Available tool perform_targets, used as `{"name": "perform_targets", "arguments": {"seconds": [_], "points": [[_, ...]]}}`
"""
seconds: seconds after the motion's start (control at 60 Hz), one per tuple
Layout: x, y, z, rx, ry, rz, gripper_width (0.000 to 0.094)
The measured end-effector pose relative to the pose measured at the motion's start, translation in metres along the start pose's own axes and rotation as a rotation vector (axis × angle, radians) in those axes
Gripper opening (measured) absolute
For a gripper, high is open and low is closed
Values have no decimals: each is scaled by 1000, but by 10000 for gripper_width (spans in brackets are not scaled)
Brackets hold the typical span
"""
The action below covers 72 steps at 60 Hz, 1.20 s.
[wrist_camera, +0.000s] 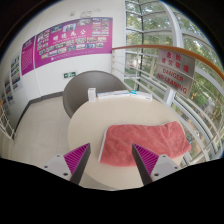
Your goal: Fold towel
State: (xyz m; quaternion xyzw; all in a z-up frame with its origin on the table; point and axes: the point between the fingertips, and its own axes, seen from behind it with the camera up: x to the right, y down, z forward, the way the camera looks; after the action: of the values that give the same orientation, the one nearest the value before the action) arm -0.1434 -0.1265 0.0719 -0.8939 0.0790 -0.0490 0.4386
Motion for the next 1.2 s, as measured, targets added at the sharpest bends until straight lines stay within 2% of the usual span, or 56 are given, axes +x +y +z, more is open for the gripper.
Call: {"name": "perform_targets", "arguments": {"seconds": [0.067,0.15,0.233,0.267,0.333,0.367,0.45,0.583,0.717,0.867,1.0,1.1,1.2], "points": [[-1,-3,45,0,33,-19,854],[2,5,87,-40,73,-52,847],[0,16,114,-78,75,-71,757],[-3,19,116,-84,69,-76,690],[2,17,120,-79,89,-84,372],[7,17,118,-80,108,-102,245],[12,16,122,-79,142,-159,90],[11,16,121,-109,130,-198,48],[-24,9,109,-129,-12,-72,45],[-69,-49,57,-61,-212,61,45],[-54,-109,30,30,-300,135,44],[-10,-117,41,32,-268,141,45],[55,-91,72,-12,-189,103,55]]}}
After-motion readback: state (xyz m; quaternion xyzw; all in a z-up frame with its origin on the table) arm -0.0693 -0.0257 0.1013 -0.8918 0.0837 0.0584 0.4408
